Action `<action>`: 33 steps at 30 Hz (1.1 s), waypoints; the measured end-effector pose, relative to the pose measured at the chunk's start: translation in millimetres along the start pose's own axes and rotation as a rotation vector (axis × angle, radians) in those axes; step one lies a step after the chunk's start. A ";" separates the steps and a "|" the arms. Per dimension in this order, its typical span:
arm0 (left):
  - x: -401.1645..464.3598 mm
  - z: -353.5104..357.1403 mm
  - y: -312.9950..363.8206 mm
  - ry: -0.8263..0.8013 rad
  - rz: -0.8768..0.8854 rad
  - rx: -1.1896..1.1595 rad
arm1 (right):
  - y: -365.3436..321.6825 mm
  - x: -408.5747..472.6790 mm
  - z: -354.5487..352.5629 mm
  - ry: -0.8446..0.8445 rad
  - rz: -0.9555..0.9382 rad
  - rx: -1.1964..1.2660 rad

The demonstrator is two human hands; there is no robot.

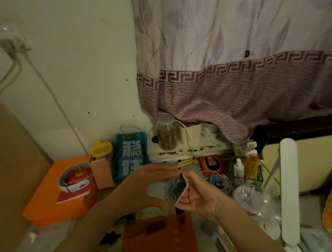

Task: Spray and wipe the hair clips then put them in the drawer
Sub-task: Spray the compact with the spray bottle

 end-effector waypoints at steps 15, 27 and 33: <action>-2.7 -10.7 -9.3 0.100 0.023 -0.013 | -7.8 -8.7 2.7 0.061 -0.140 -0.125; -5.4 -21.8 -10.9 0.197 -0.084 -0.132 | -42.4 -28.6 13.1 0.089 -0.730 -0.430; -2.2 -21.9 -12.9 0.205 -0.134 -0.240 | -53.7 -34.1 20.2 0.149 -0.835 -0.510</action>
Point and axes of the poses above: each hand's wrist, its own x-axis towards the middle knuckle, its own z-axis out of the palm, y = z × x, the point moved 7 cm from there along x, towards the middle knuckle, and after that the axes turned 8 degrees about -x, right-handed, at the moved point
